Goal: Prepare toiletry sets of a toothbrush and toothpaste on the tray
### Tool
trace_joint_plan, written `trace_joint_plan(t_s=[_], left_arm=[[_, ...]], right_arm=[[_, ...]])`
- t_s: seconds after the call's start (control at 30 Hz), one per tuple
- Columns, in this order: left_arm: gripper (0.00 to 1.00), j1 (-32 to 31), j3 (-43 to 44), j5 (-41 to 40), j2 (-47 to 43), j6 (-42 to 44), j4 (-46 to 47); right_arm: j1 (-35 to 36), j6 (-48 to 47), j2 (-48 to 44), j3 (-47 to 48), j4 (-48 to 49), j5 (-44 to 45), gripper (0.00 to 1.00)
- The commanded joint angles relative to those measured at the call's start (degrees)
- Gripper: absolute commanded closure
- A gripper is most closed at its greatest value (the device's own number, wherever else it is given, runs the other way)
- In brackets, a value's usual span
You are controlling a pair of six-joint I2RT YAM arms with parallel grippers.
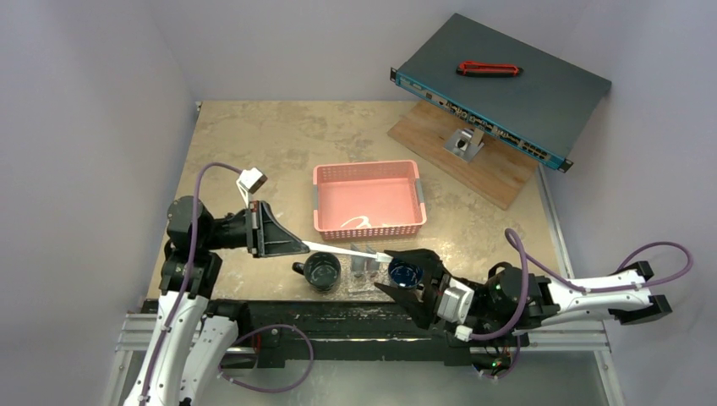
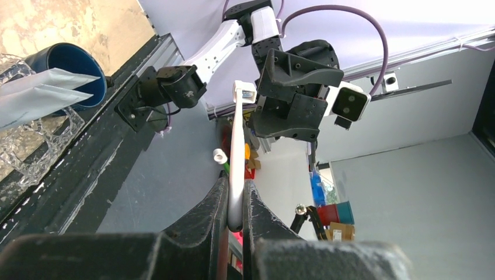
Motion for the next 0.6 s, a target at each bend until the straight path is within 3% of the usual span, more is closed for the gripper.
trace_joint_plan(t_s=[0.0, 0.57], left_arm=[[1.0, 0.33, 2.12, 1.62, -1.11, -2.79, 4.26], [1.0, -1.1, 4.97, 1.73, -3.58, -3.63, 3.62]], right_arm=[[0.21, -3.39, 0.03, 1.19, 0.68, -1.82, 0.38], [0.21, -3.46, -0.39, 1.19, 3.3, -3.78, 0.46]])
